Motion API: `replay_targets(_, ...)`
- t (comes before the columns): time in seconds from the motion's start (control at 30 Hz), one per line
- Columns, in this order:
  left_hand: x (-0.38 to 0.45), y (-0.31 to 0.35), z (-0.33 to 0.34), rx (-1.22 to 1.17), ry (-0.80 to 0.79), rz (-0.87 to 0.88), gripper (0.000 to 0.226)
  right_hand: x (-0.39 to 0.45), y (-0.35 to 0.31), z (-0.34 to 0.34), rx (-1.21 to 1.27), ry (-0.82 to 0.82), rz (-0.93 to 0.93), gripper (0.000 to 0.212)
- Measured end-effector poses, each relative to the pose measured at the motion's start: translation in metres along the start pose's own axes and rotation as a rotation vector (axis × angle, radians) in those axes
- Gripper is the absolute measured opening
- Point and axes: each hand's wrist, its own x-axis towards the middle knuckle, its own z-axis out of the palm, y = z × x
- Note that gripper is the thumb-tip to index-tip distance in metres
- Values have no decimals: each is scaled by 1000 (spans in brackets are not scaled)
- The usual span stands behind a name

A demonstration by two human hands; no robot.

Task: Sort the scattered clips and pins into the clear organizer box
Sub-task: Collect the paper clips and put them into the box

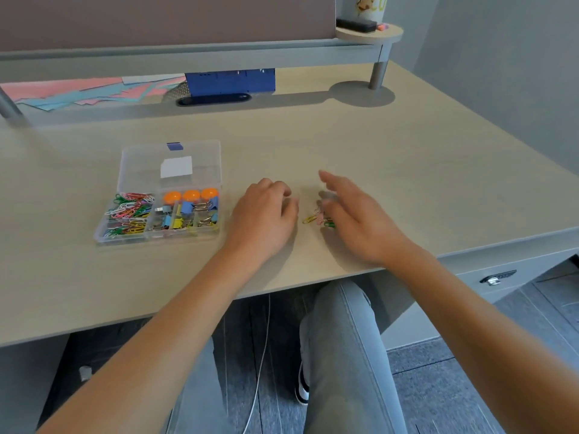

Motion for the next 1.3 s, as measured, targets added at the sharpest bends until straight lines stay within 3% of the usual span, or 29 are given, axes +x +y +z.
replay_targets(0.07, -1, 7, 3, 134, -14, 66, 39, -2, 8, -11, 79, 227, 138, 41)
replay_targets(0.13, -4, 15, 6, 299, -1, 92, 52, -7, 20, -22, 9, 345, 249, 33)
replay_targets(0.23, -9, 28, 11, 474, 15, 83, 73, -15, 30, -30, -5, 408, 281, 25)
replay_targets(0.4, 1, 40, 17, 539, -33, 147, 95, -15, 31, -27, -43, 408, 251, 20)
replay_targets(0.67, 45, 31, 5, 521, -257, 719, 59, -16, 32, -30, -8, 421, 238, 22)
replay_targets(0.87, 59, 26, 10, 536, -214, 979, 41, -17, 34, -29, 21, 436, 226, 21)
replay_targets(1.0, 63, 26, 16, 552, -181, 997, 38, -15, 36, -27, 14, 438, 228, 21)
replay_targets(1.3, 67, 35, 25, 654, -163, 780, 36, -12, 37, -27, -13, 456, 236, 23)
